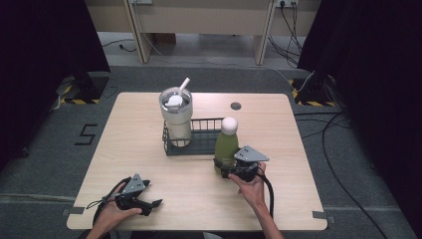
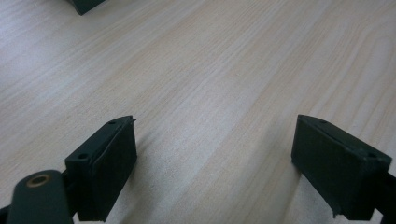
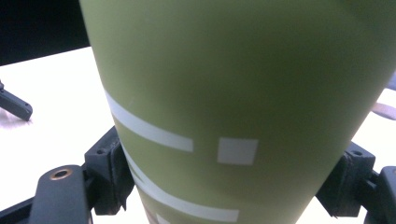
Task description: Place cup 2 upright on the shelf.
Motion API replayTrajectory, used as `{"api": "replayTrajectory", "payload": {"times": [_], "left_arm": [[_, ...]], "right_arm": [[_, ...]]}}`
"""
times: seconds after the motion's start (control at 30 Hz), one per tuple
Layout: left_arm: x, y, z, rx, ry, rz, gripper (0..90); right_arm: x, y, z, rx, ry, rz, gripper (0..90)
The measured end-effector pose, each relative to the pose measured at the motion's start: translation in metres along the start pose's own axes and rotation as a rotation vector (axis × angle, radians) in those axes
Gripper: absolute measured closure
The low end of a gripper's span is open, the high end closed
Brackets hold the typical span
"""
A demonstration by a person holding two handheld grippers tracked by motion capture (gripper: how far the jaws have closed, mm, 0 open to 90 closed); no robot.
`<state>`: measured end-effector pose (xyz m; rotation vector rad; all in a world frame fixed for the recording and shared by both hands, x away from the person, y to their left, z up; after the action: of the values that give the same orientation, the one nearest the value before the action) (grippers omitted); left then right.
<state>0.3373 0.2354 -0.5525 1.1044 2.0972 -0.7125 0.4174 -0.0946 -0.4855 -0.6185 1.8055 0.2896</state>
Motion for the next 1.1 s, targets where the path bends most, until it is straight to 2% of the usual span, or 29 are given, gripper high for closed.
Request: {"api": "replayTrajectory", "payload": {"times": [0.1, 0.3, 0.43, 0.67, 1.1], "left_arm": [[0.000, 0.000, 0.000, 0.000, 0.000, 0.000, 13.5], [0.000, 0.000, 0.000, 0.000, -0.002, -0.002, 13.5], [0.000, 0.000, 0.000, -0.001, -0.002, -0.003, 13.5], [0.000, 0.000, 0.000, -0.001, -0.002, -0.003, 13.5], [0.000, 0.000, 0.000, -0.002, -0.002, -0.003, 13.5]], "right_arm": [[-0.005, 0.000, 0.001, -0.004, -0.002, 0.010, 20.9], [-0.013, 0.000, 0.001, -0.007, -0.012, 0.000, 20.9], [-0.020, 0.000, 0.002, -0.015, -0.014, 0.016, 20.9], [-0.032, 0.000, 0.002, -0.015, -0.019, 0.002, 20.9], [-0.041, -0.001, 0.003, -0.021, -0.017, 0.000, 20.9]]}}
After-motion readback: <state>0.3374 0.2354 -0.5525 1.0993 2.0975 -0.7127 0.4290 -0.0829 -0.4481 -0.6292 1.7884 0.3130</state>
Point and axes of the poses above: each handheld gripper's, and its own axes: z roughly forward along the jaws, x roughly out of its underside, y roughly to its left, the point moved 4 cm from there along z, roughly forward along the jaws, and after that the axes turned 13 degrees about x, right-handed, at the moved point
